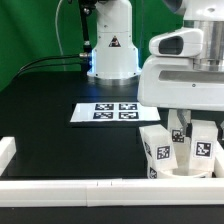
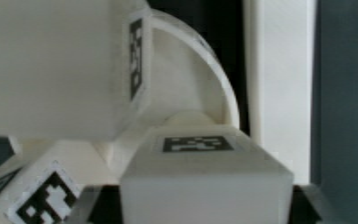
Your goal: Assemble stool
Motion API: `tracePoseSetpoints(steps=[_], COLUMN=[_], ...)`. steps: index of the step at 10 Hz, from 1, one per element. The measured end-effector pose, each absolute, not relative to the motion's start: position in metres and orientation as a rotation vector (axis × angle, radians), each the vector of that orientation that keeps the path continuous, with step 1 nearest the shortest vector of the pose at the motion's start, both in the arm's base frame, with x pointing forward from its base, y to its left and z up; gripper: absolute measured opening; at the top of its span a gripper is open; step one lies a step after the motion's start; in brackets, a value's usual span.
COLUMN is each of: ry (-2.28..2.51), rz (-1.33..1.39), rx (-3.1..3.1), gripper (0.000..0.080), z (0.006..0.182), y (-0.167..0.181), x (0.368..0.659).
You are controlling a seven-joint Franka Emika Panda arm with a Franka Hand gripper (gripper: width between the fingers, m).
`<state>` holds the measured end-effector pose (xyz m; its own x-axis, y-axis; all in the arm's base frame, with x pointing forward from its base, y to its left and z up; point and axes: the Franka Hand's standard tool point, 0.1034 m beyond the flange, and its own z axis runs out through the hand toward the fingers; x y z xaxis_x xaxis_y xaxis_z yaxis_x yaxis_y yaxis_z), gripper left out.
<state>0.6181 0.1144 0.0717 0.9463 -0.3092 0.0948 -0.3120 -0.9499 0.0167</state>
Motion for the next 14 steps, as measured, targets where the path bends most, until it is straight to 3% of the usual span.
tracePoseSetpoints(steps=[4, 8, 12, 14], ry=[-1.754, -2.029, -2.866, -2.889], rz=[0.105, 0.087, -0.048, -0.067], rx=[2.695, 2.507, 1.633, 1.617], gripper=[0.0333, 0.0334, 0.0334, 0.0334], z=[0.076, 0.075, 0.081, 0.078], y=[0.125, 0.125, 0.119, 0.122], x=[0.624, 0.624, 0.631, 0.629])
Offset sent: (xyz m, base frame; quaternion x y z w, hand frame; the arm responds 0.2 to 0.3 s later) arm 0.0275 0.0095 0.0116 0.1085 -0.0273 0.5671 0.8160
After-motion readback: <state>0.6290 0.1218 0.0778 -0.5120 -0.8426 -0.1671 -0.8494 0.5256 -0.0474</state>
